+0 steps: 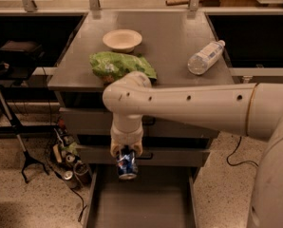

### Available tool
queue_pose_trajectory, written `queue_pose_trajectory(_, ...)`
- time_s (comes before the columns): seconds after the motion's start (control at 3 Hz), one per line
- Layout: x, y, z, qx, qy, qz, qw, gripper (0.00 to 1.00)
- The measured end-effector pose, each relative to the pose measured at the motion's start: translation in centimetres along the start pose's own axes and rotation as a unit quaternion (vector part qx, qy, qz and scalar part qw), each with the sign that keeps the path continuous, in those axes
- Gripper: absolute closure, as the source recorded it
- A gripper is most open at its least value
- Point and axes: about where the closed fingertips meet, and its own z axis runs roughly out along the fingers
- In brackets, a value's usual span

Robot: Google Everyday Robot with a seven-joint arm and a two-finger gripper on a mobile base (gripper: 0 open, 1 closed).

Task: Pick pepsi can from bottom drawer and place on counter

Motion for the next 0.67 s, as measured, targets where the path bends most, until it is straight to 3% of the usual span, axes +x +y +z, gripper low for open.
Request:
queue_pose_trajectory(0.33, 3.62, 1.04, -7.65, -0.010, 0.013, 0.019, 0.9997, 1.00)
queue_pose_trajectory(0.67, 3.59, 1.12, -7.65, -0.009, 0.013, 0.018, 0.9997, 1.00)
